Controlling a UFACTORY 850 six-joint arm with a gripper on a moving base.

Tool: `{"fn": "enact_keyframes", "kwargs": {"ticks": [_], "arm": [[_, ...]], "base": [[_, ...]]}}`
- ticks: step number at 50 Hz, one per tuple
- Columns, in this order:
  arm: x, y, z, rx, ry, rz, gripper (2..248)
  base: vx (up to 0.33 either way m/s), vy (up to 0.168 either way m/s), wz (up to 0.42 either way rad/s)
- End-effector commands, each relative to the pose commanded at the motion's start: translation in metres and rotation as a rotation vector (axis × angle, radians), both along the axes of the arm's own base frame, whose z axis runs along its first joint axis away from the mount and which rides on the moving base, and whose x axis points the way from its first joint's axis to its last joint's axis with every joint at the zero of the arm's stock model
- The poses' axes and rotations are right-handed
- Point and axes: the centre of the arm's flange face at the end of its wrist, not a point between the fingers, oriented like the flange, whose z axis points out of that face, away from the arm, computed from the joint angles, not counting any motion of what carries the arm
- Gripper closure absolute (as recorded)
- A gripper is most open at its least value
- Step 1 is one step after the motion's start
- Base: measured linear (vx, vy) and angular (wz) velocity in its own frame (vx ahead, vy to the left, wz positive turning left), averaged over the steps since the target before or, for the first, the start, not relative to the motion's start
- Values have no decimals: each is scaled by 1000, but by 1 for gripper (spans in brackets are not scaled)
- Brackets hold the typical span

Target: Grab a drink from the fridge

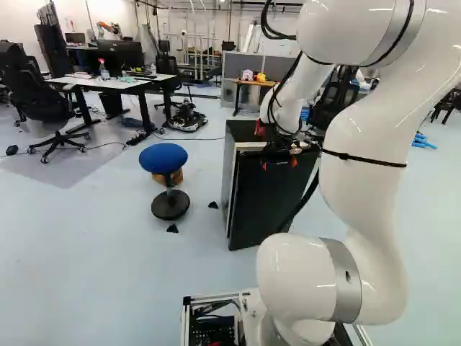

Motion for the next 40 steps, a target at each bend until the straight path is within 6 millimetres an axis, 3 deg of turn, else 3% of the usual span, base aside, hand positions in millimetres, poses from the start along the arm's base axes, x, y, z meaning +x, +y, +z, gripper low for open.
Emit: {"fn": "enact_keyframes", "kwargs": {"ticks": [25,40], "arm": [[35,10,-1,36,-33,-25,3],[37,11,-1,52,-38,-44,3]], "base": [[0,0,0],[0,0,0]]}}
